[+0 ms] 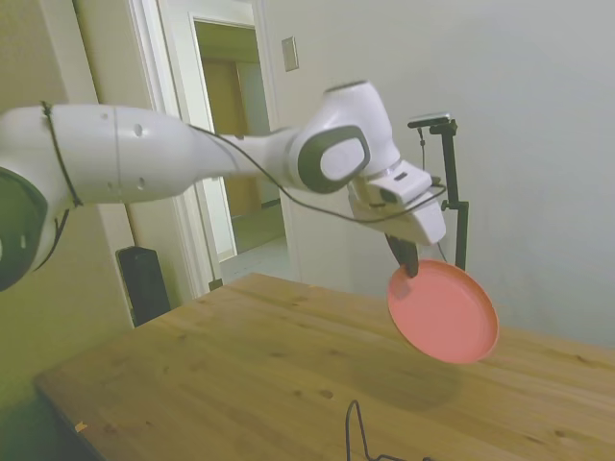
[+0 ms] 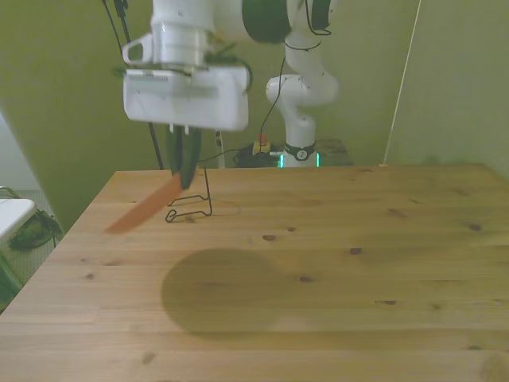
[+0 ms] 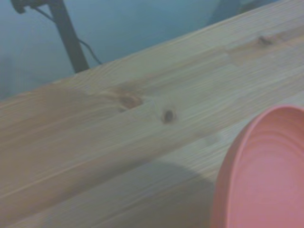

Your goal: Unload the plate

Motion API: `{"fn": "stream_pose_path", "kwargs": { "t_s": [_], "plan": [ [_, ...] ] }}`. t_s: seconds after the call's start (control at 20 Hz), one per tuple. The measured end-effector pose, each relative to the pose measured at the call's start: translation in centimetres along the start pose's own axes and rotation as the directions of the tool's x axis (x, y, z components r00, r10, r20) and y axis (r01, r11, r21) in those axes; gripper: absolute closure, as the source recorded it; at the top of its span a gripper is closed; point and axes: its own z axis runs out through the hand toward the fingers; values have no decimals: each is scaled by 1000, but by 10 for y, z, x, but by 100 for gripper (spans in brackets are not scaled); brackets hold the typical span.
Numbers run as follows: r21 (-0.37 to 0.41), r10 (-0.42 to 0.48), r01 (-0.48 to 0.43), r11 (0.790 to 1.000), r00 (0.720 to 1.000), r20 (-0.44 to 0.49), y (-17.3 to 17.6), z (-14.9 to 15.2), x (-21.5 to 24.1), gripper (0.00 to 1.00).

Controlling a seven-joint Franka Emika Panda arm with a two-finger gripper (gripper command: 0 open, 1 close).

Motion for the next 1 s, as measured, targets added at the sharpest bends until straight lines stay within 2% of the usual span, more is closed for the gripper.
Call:
{"fn": "stream_pose_path", "kwargs": {
  "t_s": [0.2,0.4,0.55,0.6,1.0],
  "plan": [
    [-118,72,-88,989,988,-135,1,62,-35,100],
    [-111,129,-150,982,975,-179,10,103,-50,100],
    [-105,155,-176,979,971,-185,18,122,-53,100],
    [-105,160,-181,978,970,-185,21,125,-53,0],
    [-111,181,-204,973,966,-186,28,128,-47,0]
  ]
}}
